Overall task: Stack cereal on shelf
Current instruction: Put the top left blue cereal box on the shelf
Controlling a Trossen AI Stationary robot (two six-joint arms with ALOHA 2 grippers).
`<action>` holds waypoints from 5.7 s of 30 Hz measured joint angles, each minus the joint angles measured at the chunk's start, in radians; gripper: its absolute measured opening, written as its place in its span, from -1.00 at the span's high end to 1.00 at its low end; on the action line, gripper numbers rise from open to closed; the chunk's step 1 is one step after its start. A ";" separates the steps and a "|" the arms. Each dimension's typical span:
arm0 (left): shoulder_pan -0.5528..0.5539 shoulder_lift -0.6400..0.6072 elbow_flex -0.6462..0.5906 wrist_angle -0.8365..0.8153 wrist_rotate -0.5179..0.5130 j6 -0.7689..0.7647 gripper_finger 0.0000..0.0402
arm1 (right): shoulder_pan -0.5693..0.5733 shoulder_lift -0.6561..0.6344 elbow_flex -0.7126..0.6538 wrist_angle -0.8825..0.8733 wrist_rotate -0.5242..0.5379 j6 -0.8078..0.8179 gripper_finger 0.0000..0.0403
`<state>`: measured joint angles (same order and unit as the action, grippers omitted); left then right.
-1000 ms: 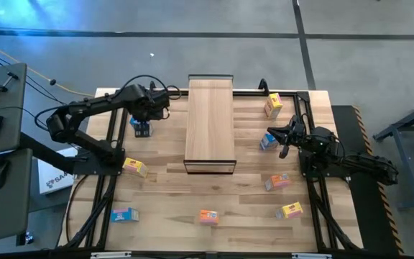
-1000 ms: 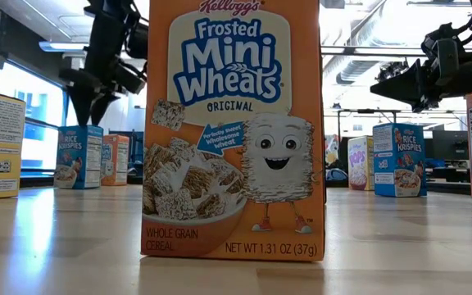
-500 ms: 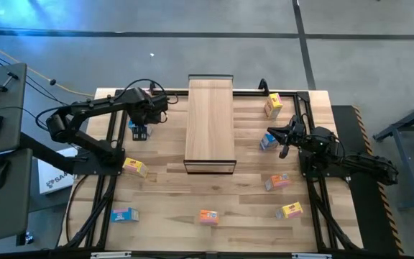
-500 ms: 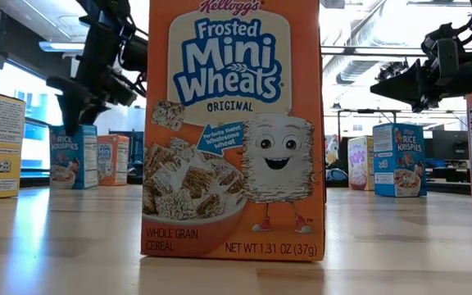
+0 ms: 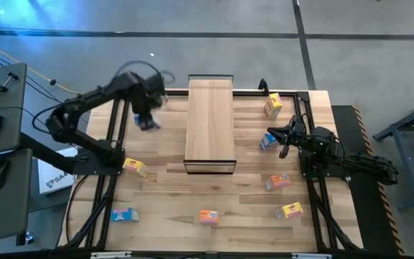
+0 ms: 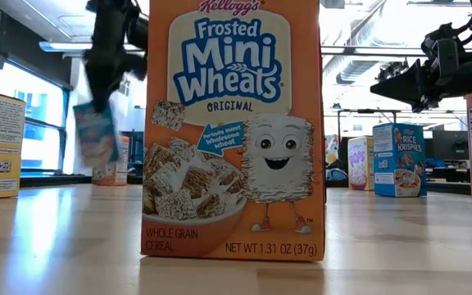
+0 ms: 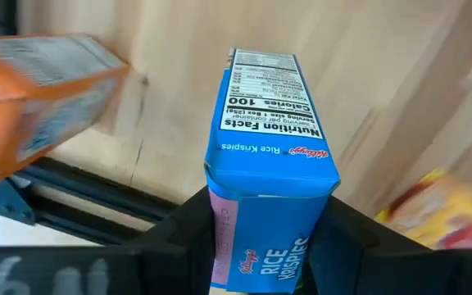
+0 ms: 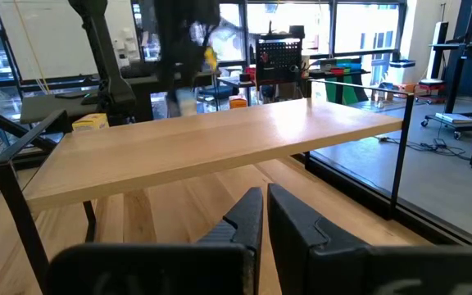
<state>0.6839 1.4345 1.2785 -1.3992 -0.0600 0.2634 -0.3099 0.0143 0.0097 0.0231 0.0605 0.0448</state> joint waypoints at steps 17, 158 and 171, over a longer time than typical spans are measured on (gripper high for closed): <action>0.041 0.157 0.613 0.045 0.185 -0.676 0.34 | 0.000 0.000 0.000 0.000 0.000 0.000 0.93; -0.107 0.147 -0.440 1.967 0.138 -0.446 1.00 | 0.000 0.000 0.000 0.000 0.000 0.000 0.93; -0.108 0.157 -0.412 2.000 0.193 -0.437 1.00 | 0.000 0.000 0.000 0.000 0.000 0.000 0.93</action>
<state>0.5755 1.5913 0.8661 0.6008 0.1334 -0.1734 -0.3099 0.0147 0.0099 0.0231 0.0603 0.0448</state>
